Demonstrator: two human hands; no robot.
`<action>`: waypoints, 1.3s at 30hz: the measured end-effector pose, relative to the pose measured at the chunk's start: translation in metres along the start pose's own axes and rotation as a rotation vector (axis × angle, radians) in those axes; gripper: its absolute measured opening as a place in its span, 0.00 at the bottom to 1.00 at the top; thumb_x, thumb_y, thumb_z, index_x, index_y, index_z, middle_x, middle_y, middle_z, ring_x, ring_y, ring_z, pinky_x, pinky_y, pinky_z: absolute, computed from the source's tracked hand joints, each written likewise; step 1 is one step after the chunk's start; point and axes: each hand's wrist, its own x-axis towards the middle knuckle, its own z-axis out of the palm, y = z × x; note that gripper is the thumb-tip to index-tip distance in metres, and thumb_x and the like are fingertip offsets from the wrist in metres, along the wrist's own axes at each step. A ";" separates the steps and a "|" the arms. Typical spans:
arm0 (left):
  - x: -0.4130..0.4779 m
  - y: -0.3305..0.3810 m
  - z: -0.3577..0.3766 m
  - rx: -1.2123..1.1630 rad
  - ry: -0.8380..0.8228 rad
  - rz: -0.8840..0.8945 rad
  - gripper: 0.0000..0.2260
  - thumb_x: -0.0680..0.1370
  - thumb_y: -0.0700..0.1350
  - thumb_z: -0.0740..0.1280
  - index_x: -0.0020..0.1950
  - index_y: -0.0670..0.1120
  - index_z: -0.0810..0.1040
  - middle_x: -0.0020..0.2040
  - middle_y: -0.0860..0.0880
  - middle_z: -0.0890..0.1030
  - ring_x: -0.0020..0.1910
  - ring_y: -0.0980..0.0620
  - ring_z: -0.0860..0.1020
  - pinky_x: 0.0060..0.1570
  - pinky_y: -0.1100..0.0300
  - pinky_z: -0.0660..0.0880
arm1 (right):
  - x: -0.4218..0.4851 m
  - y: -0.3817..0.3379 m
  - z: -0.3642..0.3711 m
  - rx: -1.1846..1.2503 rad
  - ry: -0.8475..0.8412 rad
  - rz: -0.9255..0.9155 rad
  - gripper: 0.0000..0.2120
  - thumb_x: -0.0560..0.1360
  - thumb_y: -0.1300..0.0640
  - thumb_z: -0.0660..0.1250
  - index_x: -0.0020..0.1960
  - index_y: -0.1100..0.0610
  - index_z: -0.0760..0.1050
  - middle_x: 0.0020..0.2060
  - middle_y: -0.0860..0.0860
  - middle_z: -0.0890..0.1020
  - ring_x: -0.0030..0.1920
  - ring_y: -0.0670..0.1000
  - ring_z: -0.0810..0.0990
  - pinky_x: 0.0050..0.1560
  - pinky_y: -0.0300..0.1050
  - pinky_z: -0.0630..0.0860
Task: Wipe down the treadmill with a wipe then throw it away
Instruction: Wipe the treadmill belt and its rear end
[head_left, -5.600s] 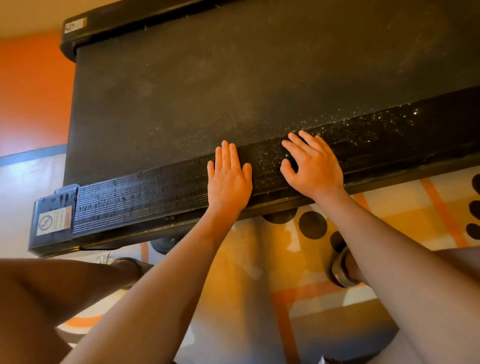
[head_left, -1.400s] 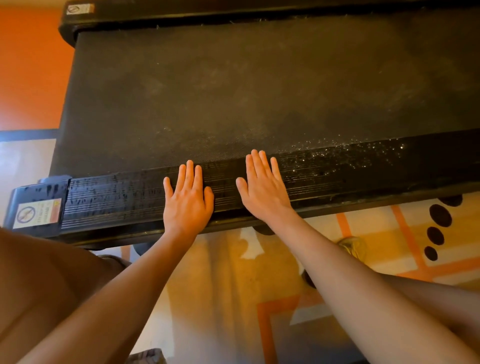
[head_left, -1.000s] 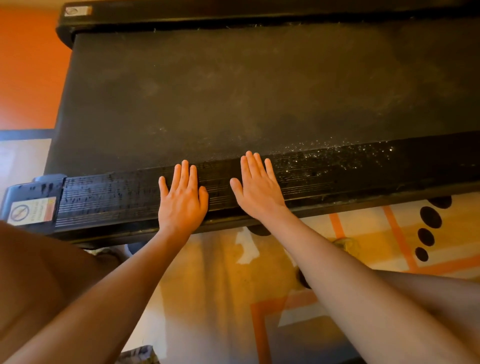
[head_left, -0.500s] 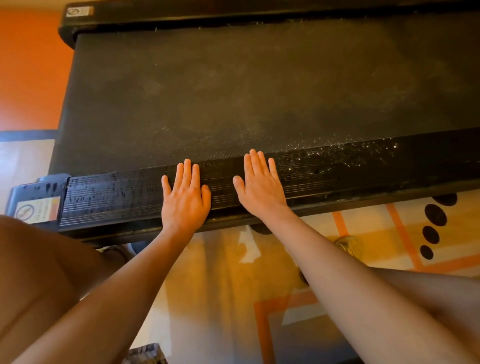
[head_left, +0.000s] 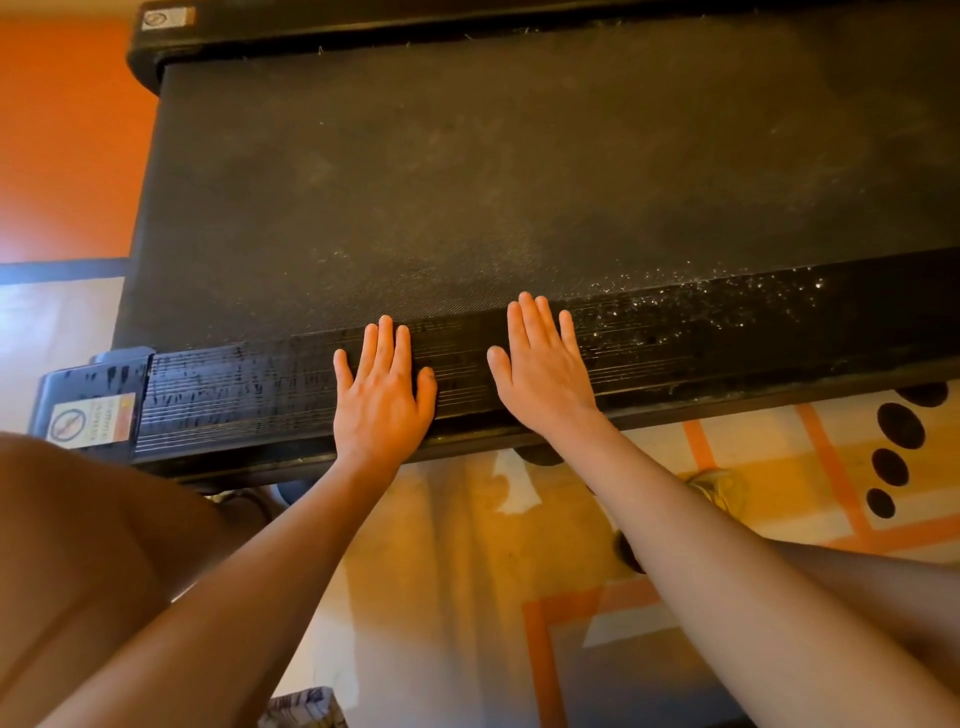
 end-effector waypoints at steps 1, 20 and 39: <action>0.000 0.000 0.001 0.002 0.003 -0.001 0.29 0.86 0.59 0.49 0.84 0.46 0.53 0.84 0.45 0.51 0.83 0.46 0.47 0.79 0.40 0.42 | 0.005 -0.001 0.000 0.001 -0.004 0.012 0.32 0.86 0.41 0.42 0.84 0.58 0.46 0.83 0.56 0.48 0.83 0.55 0.44 0.82 0.57 0.43; -0.002 0.005 -0.005 -0.026 0.003 -0.002 0.28 0.87 0.56 0.50 0.84 0.45 0.54 0.84 0.45 0.51 0.83 0.46 0.48 0.80 0.38 0.44 | -0.028 0.022 -0.004 0.011 -0.002 -0.025 0.32 0.86 0.41 0.41 0.84 0.58 0.46 0.83 0.55 0.48 0.83 0.54 0.44 0.82 0.57 0.45; -0.002 0.003 -0.003 -0.020 0.005 0.012 0.29 0.85 0.57 0.47 0.83 0.45 0.55 0.84 0.44 0.52 0.83 0.45 0.49 0.80 0.38 0.45 | -0.067 0.026 0.002 0.034 -0.041 -0.059 0.33 0.84 0.41 0.39 0.84 0.58 0.46 0.83 0.55 0.47 0.83 0.54 0.43 0.82 0.55 0.42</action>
